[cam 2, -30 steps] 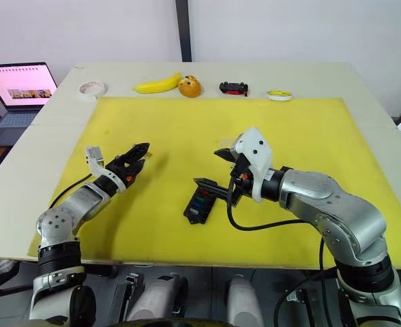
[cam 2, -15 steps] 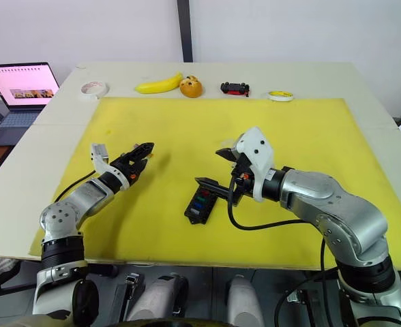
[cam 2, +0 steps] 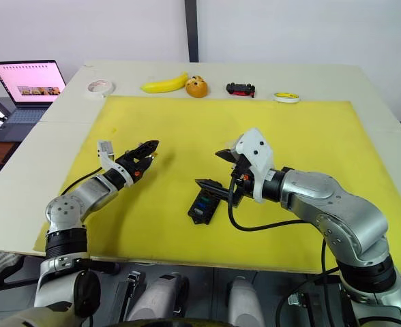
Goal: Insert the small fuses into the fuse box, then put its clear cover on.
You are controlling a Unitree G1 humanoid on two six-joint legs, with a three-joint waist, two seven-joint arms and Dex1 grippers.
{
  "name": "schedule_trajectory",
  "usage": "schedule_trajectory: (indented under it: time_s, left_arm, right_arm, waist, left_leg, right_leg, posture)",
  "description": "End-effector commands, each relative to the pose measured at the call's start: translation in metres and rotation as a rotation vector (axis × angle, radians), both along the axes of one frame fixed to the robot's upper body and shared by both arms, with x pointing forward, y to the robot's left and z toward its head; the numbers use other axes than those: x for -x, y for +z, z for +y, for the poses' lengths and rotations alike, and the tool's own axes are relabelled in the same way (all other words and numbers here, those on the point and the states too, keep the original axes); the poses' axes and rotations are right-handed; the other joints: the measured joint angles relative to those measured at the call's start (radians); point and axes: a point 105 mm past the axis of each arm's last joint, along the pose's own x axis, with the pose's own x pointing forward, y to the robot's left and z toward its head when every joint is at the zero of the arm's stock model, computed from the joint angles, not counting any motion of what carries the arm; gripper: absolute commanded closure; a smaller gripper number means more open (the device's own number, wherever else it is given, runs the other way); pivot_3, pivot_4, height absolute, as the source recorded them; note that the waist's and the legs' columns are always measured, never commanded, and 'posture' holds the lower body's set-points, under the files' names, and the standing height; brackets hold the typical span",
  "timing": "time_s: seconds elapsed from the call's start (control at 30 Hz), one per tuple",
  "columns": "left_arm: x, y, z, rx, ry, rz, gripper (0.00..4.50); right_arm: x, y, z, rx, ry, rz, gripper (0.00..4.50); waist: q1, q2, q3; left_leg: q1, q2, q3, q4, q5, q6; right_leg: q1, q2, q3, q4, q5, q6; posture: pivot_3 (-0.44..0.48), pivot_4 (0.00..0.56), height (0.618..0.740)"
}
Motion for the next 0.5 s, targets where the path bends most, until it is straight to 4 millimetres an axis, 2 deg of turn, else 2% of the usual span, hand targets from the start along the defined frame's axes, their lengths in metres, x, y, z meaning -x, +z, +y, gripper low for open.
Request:
schedule_trajectory:
  time_s: [0.03,0.5]
  left_arm:
    - [0.0037,-0.0224,-0.0116,-0.015,-0.024,0.088,0.00]
    - [0.0013,-0.0209,-0.0106,-0.002,-0.009,0.110,0.00]
  right_arm:
    - [0.0042,0.0083,0.0002,-0.001,0.009,-0.042,0.05]
    - [0.0074,0.0086,-0.0006,0.003,0.014,-0.044,0.05]
  waist:
    - [0.000,0.000,0.000]
    - [0.001,0.000,0.000]
  left_leg:
    - [0.000,0.000,0.000,0.000,0.000,0.000]
    - [0.000,0.000,-0.001,0.000,0.000,0.000]
  right_leg:
    - [0.000,0.000,0.000,0.000,0.000,0.000]
    - [0.001,0.000,-0.001,-0.001,0.000,0.000]
  posture:
    - [0.000,0.150,0.740]
    - [0.000,0.150,0.740]
